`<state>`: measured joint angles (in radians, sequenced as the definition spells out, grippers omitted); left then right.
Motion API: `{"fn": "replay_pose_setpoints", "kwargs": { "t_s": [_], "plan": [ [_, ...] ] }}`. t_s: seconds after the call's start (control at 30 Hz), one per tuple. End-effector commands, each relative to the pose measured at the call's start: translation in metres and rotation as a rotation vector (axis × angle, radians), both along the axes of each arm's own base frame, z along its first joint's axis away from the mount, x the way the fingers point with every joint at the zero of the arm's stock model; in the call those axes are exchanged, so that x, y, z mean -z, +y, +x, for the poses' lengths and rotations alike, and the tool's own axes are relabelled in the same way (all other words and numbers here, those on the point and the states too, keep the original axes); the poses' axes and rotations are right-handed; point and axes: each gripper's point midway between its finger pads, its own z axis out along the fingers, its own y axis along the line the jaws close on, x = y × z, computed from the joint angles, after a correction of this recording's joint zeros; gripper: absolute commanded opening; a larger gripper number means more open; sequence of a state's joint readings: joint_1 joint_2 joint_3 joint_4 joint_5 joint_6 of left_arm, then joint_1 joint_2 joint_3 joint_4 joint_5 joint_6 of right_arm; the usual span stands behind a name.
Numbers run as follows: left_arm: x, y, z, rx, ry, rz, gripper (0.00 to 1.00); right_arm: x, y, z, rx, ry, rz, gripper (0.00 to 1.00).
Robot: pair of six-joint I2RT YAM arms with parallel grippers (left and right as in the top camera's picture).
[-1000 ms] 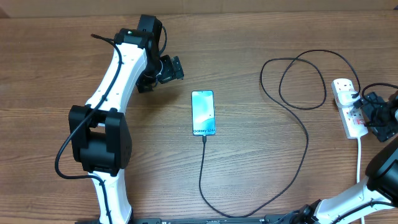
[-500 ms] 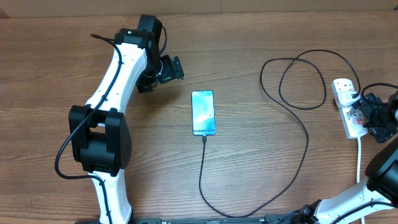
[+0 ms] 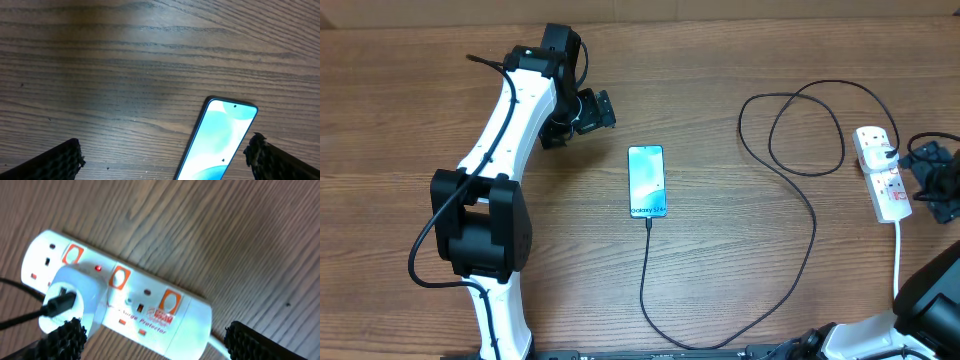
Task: Plug charger to phone and switch on socket
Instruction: 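Lift the right gripper off the power strip and pull it back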
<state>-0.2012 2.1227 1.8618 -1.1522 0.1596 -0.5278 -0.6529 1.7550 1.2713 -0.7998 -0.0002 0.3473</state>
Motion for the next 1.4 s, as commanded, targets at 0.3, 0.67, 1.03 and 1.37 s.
{"fn": "replay_pose_setpoints", "kwargs": {
  "t_s": [0.3, 0.67, 1.03, 1.37],
  "plan": [
    [-0.011, -0.001, 0.004, 0.009, -0.035, 0.000, 1.00, -0.001, 0.051, 0.020, -0.132, 0.072, -0.048, 0.56],
    [-0.011, -0.001, 0.004, 0.009, -0.035, 0.001, 1.00, 0.002, 0.121, 0.051, -0.385, 0.073, -0.088, 0.04],
    [-0.011, -0.001, 0.004, 0.009, -0.035, 0.001, 1.00, 0.004, 0.192, 0.072, -0.735, 0.051, -0.131, 0.04],
    [-0.011, -0.001, 0.004, 0.009, -0.035, 0.001, 1.00, 0.005, 0.208, 0.073, -0.804, 0.041, -0.108, 1.00]
  ]
}}
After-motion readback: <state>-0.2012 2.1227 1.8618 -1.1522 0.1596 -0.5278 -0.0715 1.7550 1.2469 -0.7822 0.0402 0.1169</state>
